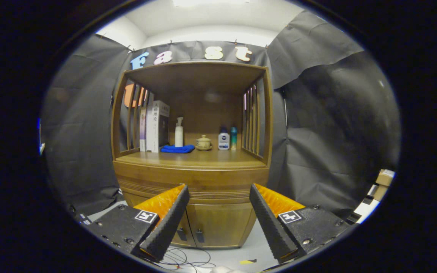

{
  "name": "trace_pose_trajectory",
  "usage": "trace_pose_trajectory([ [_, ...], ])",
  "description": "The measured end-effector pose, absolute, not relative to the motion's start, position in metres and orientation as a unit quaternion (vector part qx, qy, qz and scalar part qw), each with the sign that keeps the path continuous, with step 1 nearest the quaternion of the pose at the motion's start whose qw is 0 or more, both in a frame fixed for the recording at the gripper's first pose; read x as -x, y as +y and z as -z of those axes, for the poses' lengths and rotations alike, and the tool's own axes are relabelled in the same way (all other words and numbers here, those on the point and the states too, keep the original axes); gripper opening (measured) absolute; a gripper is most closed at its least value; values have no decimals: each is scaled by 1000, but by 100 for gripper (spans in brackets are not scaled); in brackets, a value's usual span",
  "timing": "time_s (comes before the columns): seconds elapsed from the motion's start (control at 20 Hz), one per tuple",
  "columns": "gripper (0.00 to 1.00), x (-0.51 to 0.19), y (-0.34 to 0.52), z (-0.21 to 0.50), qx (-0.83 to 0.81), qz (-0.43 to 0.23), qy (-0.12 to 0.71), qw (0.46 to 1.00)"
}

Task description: Pull open the drawer, take out the items inside it, and place them on the countertop above the cabinet.

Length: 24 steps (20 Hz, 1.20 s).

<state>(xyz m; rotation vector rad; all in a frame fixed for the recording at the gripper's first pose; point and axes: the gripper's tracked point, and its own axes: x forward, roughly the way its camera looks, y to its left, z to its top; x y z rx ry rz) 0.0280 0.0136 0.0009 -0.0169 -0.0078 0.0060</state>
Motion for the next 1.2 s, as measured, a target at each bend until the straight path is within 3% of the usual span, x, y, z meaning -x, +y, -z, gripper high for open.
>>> trace_pose_trajectory([
  [0.5, 100, -132, 93, 46, 19, -53, 32, 998],
  [0.9, 100, -191, 115, 85, 9, -39, 79, 996],
  [0.95, 99, -196, 117, 87, 4, -42, 84, 996],
  [1.2, 66, -210, 117, 96, -2, -36, 90, 995],
])
